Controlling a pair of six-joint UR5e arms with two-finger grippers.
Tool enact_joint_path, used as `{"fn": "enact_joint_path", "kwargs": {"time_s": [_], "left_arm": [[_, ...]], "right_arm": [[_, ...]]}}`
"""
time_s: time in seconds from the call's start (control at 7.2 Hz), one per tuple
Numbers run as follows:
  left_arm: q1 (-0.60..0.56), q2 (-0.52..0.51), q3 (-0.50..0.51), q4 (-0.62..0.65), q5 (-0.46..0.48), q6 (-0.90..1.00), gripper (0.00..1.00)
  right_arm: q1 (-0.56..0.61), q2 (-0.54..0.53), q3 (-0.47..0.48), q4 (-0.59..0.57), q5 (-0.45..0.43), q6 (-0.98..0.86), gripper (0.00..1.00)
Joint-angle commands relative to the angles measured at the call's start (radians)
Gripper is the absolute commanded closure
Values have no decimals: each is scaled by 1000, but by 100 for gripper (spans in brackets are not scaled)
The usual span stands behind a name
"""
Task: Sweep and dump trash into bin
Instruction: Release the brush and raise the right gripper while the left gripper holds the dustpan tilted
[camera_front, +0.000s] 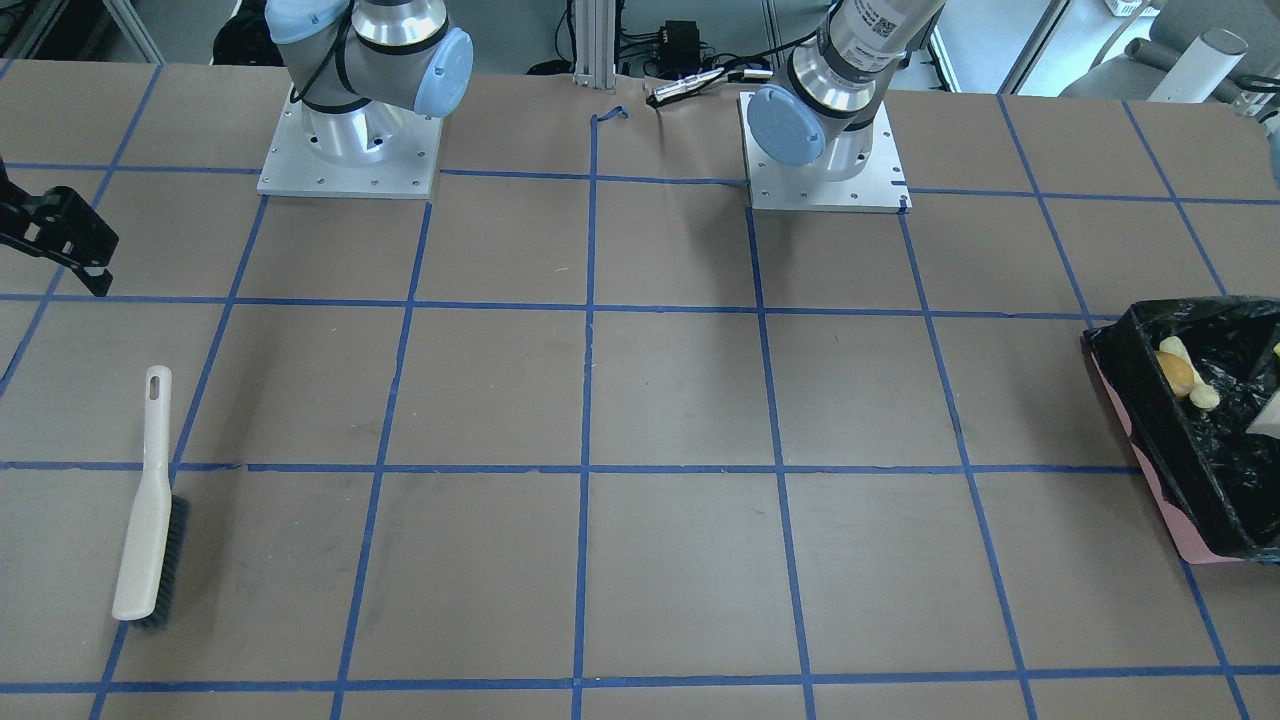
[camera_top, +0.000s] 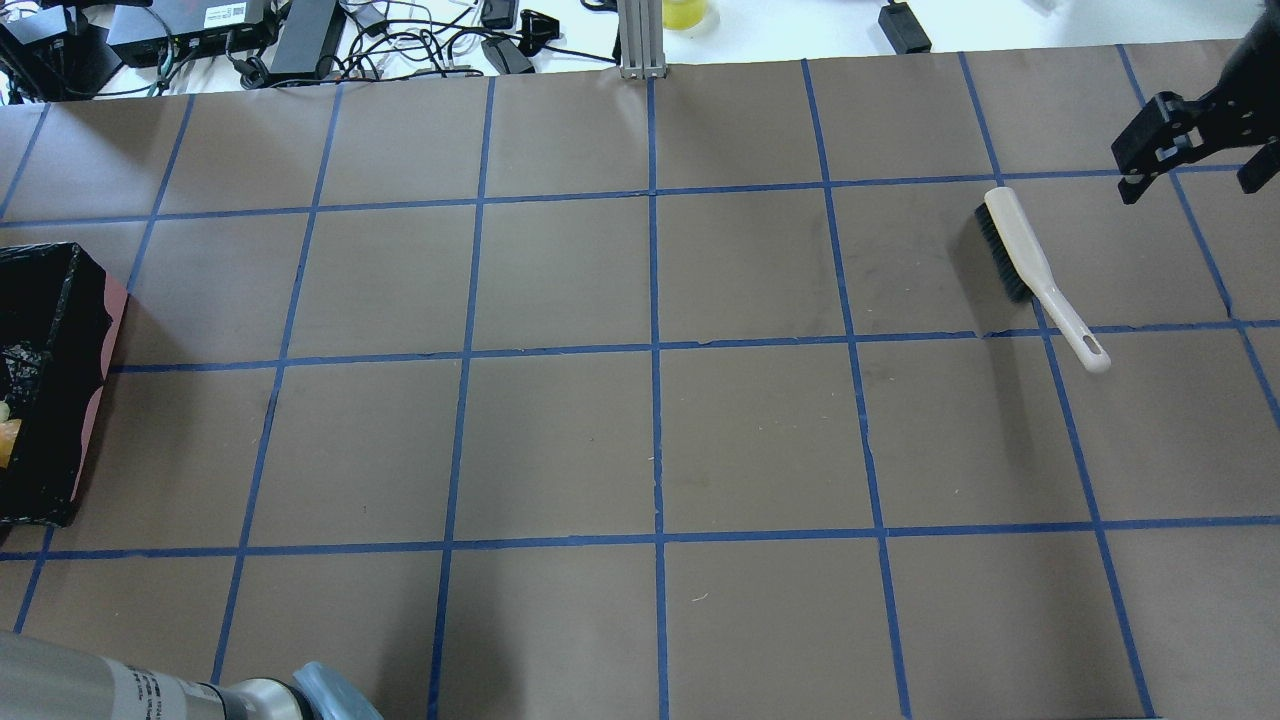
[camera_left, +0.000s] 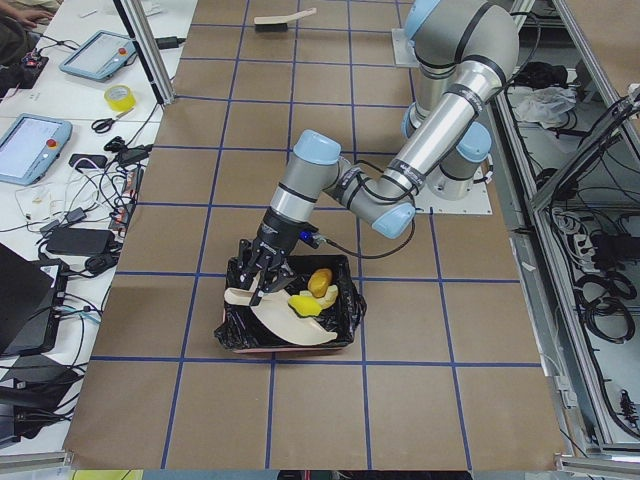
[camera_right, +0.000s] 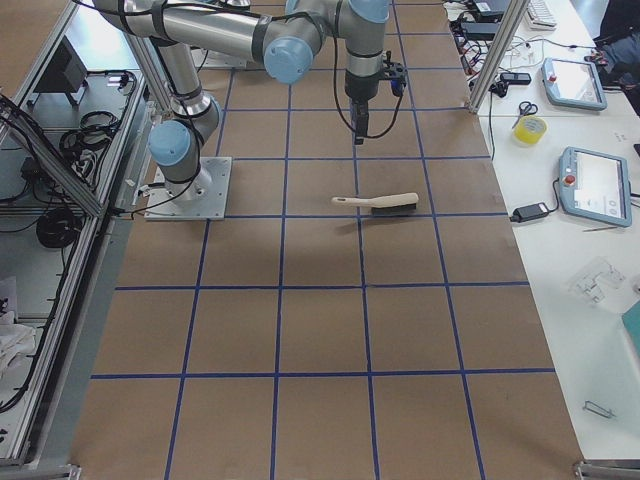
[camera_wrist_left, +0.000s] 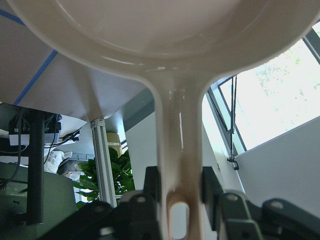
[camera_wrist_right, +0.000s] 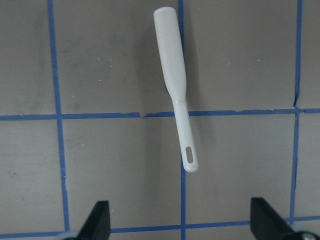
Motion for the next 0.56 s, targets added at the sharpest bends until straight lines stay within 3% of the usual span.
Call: {"fn": "enact_joint_path", "kwargs": {"time_s": [0.0, 0.28, 0.42], "left_arm": [[0, 45, -77, 86, 2, 0, 100], [0, 84, -150, 181, 4, 0, 100], [0, 96, -173, 185, 4, 0, 100]], "right_arm": [[148, 15, -57, 5, 26, 191, 0], [295, 25, -75, 25, 31, 430, 0], [329, 26, -75, 25, 28, 454, 0]]}}
